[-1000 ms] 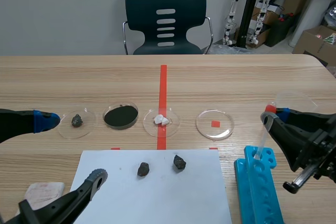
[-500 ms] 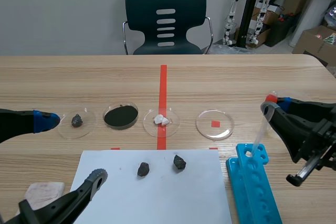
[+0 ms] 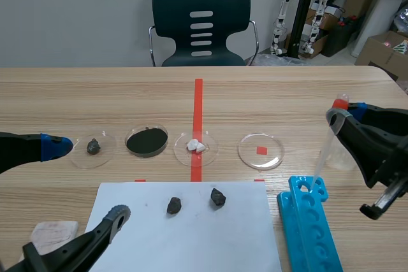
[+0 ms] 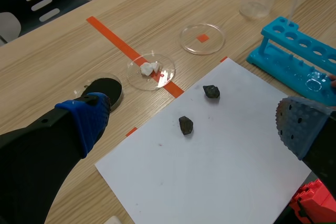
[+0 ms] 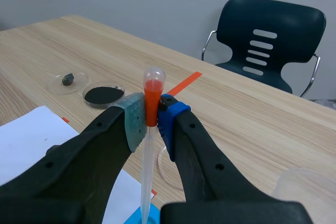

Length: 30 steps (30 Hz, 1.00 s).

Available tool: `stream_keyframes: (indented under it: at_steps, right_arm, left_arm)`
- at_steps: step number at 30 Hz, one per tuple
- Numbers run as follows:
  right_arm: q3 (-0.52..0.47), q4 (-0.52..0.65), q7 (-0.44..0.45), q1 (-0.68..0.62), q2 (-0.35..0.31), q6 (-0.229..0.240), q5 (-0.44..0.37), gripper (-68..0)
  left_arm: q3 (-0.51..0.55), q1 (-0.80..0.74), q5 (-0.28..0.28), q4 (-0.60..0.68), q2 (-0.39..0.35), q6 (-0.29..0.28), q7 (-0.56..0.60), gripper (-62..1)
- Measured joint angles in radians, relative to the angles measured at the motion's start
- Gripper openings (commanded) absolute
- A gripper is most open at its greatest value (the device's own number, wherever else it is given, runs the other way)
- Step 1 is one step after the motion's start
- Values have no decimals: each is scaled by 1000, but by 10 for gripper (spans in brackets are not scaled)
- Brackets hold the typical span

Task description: Pick up the dropper by the top with the right hand

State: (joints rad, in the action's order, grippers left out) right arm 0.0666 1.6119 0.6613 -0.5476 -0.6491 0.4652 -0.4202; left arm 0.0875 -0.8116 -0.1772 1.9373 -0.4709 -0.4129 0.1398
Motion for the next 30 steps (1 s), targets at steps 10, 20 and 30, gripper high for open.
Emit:
stream_keyframes:
  at_steps: [10,20,30]
  right_arm:
    - [-68,99,0,-64,0,0,0,-614]
    - [-128,184,0,-130,0,3,2,-614]
    - [-167,222,-5,-180,0,3,9,-614]
  left_arm:
    - [0,0,0,0,0,0,0,14]
    - [0,0,0,0,0,0,0,14]
    - [0,0,0,0,0,0,0,14]
